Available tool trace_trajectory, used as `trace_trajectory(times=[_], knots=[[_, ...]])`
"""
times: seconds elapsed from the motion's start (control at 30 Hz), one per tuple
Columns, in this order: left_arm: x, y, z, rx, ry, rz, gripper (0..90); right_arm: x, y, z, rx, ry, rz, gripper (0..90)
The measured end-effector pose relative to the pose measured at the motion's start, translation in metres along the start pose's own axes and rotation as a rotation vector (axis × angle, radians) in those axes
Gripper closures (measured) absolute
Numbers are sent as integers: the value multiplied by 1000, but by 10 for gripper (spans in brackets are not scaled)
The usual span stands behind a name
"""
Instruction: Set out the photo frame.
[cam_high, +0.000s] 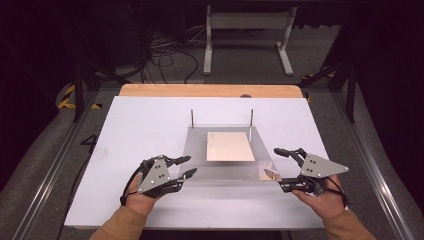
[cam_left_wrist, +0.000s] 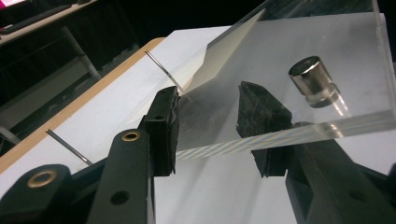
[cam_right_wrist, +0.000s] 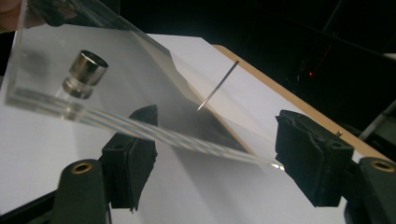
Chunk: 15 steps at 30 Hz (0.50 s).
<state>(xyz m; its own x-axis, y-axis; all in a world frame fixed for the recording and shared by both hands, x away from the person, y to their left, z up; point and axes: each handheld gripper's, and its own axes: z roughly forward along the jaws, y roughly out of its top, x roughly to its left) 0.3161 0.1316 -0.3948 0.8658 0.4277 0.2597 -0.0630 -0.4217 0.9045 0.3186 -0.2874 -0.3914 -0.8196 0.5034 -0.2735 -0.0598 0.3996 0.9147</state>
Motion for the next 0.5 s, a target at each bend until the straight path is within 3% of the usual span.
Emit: trace_trajectory(times=[0.13,0.3,0.5], knots=[[0,0,0,-5,-1,-5,570,4,2,12,-20,20,-51,351],[-1,0,0,-9,-10,-5,571,12,5,20,-15,19,-114,581],[0,0,0,-13,-14,-9,572,12,4,21,-30,16,-122,610]])
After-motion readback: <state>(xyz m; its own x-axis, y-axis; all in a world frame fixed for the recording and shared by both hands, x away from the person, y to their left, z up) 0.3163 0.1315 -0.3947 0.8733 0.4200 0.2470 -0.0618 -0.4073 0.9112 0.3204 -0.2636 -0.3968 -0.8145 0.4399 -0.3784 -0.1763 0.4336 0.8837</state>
